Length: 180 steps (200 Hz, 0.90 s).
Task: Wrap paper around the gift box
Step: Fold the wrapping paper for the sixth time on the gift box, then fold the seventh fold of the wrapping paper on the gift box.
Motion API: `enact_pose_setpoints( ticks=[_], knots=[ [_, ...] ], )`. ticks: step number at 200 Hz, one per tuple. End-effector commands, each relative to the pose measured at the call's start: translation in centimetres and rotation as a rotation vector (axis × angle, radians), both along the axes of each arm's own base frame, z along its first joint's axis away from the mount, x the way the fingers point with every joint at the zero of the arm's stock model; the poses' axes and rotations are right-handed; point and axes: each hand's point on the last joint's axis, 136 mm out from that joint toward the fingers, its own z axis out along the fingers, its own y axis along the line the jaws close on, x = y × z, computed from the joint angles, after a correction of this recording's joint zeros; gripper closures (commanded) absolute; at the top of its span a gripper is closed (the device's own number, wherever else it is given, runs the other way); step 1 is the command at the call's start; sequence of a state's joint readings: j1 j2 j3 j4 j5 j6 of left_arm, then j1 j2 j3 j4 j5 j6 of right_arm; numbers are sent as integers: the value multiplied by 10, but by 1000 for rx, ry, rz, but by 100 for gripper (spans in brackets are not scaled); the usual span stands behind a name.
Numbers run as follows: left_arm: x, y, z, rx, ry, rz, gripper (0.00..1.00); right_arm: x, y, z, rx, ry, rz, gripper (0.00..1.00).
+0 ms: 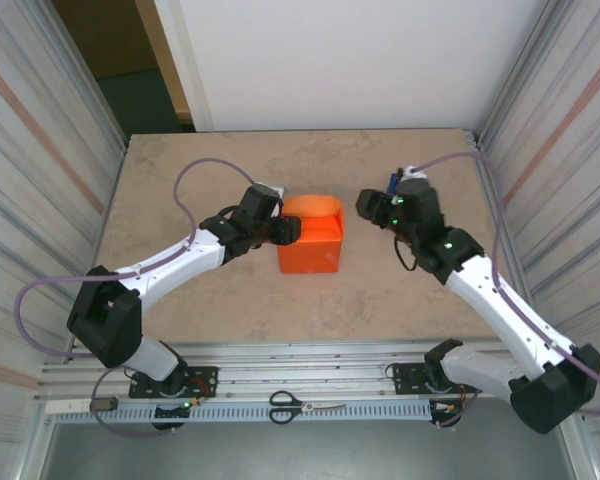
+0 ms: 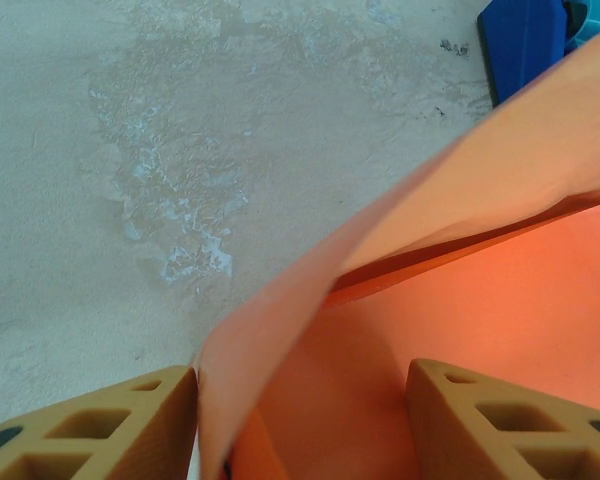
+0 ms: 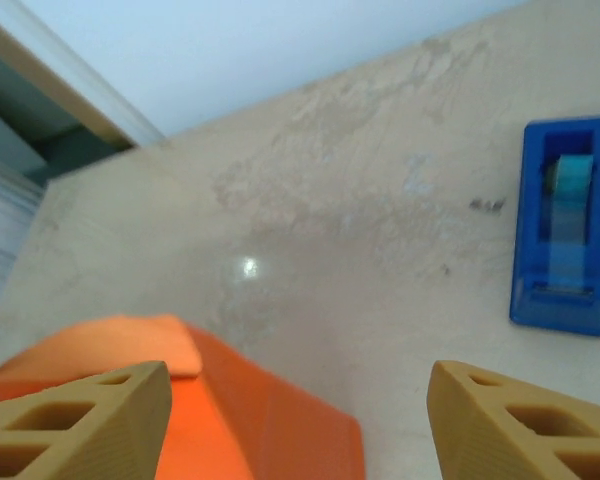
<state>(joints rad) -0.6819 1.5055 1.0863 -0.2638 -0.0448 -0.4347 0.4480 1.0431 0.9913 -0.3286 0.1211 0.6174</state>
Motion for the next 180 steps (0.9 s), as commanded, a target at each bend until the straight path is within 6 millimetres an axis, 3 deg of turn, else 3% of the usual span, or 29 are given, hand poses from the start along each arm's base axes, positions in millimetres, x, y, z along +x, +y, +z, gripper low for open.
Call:
enact_pose_setpoints(
  ticks=[1,14,33,64,129,180],
  knots=[
    [-13,12,-26,83,81,3,44,-3,-1,1,175,-3,132,53],
    [-13,11,-26,74,80,2,44,0,-4,-19,246,69,144,69],
    [-13,10,-25,74,77,6,44,1,19,-42,321,148,238,81],
    [-14,11,-25,74,77,9,44,5,47,-67,330,228,331,83],
    [-15,11,-27,72,83,8,44,19,79,-78,366,259,449,87],
    [-15,10,-28,75,86,5,44,17,88,-93,320,288,493,73]
  ],
)
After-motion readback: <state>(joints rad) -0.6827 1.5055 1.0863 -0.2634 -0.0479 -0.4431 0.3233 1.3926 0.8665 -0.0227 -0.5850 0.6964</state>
